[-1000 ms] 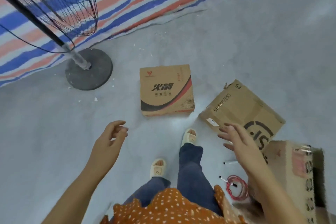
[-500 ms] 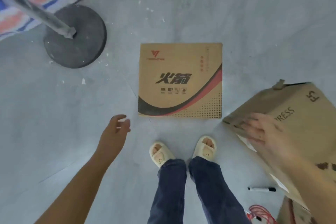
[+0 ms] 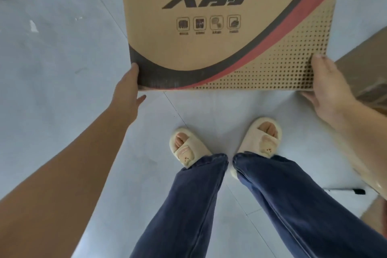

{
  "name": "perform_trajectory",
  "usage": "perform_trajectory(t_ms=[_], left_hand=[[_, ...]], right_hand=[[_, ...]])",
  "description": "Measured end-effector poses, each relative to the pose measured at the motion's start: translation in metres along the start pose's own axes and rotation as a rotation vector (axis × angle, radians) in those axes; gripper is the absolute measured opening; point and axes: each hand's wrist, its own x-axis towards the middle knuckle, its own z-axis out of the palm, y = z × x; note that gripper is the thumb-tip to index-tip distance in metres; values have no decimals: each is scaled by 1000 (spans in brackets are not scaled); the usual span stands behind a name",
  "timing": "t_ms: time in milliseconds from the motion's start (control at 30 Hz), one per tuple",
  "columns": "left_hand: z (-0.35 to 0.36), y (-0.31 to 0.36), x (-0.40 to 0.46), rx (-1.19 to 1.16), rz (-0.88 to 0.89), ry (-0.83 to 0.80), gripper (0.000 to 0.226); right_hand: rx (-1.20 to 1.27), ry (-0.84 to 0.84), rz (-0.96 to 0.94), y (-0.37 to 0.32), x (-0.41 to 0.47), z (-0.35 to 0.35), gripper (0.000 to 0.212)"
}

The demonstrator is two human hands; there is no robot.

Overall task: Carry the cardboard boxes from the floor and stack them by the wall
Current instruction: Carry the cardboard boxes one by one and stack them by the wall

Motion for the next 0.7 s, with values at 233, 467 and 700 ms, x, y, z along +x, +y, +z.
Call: perform_trajectory(t_ms=[233, 467, 700], left_hand=[[-8, 19, -24, -102, 34, -71, 37], [-57, 84, -124, -203, 65, -99, 16], [-129, 88, -262, -253, -5, -13, 30]], right_hand=[[31, -63, -1, -32, -25, -9, 29], [116, -90, 3, -111, -115, -28, 31], [-27, -105, 27, -175, -238, -51, 25]])
